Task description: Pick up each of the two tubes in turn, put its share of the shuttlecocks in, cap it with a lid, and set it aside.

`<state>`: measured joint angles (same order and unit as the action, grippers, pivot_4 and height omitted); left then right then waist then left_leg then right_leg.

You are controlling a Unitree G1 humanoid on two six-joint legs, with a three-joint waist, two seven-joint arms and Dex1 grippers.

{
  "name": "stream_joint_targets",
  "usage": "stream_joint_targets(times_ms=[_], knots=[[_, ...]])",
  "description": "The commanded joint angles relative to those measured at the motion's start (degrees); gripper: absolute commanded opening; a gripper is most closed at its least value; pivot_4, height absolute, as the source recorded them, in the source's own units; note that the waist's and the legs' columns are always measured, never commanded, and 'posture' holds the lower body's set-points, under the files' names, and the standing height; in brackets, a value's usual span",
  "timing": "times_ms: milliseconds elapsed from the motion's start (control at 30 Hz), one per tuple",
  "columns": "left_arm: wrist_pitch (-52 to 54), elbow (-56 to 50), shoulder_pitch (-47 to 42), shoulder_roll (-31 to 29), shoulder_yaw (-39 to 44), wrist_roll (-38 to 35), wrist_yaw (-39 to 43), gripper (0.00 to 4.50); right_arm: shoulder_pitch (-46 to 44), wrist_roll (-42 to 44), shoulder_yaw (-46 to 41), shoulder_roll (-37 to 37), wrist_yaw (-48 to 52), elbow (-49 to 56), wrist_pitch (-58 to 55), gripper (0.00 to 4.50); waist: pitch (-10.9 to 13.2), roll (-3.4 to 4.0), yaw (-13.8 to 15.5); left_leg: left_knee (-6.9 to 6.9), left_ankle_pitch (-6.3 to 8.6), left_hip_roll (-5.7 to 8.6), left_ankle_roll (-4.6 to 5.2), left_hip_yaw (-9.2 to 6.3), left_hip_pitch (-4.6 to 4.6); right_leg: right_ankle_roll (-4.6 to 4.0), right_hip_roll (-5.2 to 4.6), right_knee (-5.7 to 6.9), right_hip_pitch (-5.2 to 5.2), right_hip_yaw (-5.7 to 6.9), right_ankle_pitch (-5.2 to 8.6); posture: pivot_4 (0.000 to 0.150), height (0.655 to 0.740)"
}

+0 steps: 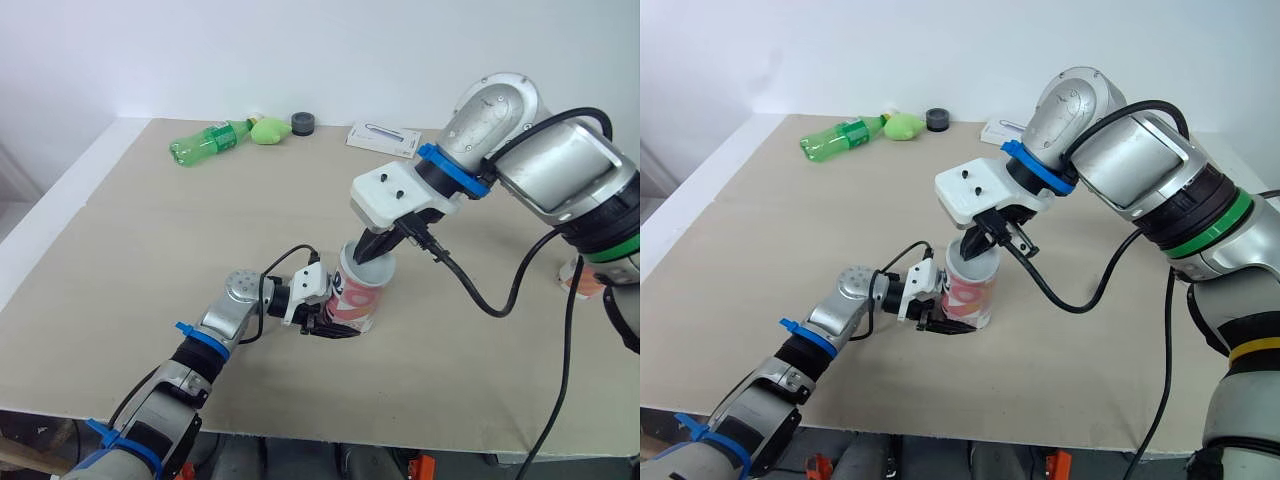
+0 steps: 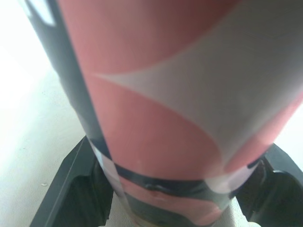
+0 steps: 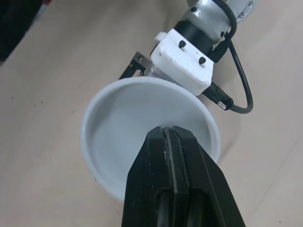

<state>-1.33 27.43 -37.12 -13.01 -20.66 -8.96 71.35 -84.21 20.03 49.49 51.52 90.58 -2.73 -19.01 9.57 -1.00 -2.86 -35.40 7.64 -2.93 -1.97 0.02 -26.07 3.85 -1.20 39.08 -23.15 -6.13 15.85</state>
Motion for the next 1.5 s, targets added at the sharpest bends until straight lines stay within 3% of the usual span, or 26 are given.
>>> stream_joint_targets(times_ms=[33, 600, 933, 1500], knots=[[1.06, 1.29, 0.77, -1.19, -0.97, 2.89, -0.85, 2.8, -0.39, 1.23, 1.24, -1.07, 1.92, 0.87, -0.15, 0.01, 0.0, 0.0, 0.0, 0.0, 0.0, 0.0, 0.0, 0.0, 0.0, 0.0, 0.0, 0.0, 0.0, 0.0, 0.0, 0.15, 0.7294], [1.34, 0.63, 1.25, -1.5, -1.03, 3.03, -0.51, 2.8, -1.17, 2.86, -2.48, -4.67, 1.92, -1.63, -3.63, 0.01, 0.0, 0.0, -0.29, 0.01, 0.0, -0.11, 0.0, 0.0, -0.01, -0.08, 0.13, 0.0, -0.05, -0.03, -0.05, 0.15, 0.7294], [1.52, 0.2, 1.34, -1.6, -1.12, 2.95, -0.57, 2.8, 1.8, 1.93, 0.91, -1.51, 1.92, 3.37, -2.49, 0.01, 0.0, 0.0, -0.25, 0.02, 0.01, -0.19, -0.01, 0.0, -0.01, -0.11, 0.21, 0.0, -0.08, -0.02, -0.03, 0.15, 0.7294], [2.02, -0.4, 1.72, -1.58, -1.22, 2.79, -0.78, 2.8, 2.39, -0.01, 1.43, -2.6, 1.92, 3.22, -2.58, 0.01, 0.0, 0.0, -0.26, 0.03, 0.02, -0.18, -0.02, 0.0, 0.0, -0.11, 0.2, 0.0, -0.1, -0.03, -0.02, 0.15, 0.7294]])
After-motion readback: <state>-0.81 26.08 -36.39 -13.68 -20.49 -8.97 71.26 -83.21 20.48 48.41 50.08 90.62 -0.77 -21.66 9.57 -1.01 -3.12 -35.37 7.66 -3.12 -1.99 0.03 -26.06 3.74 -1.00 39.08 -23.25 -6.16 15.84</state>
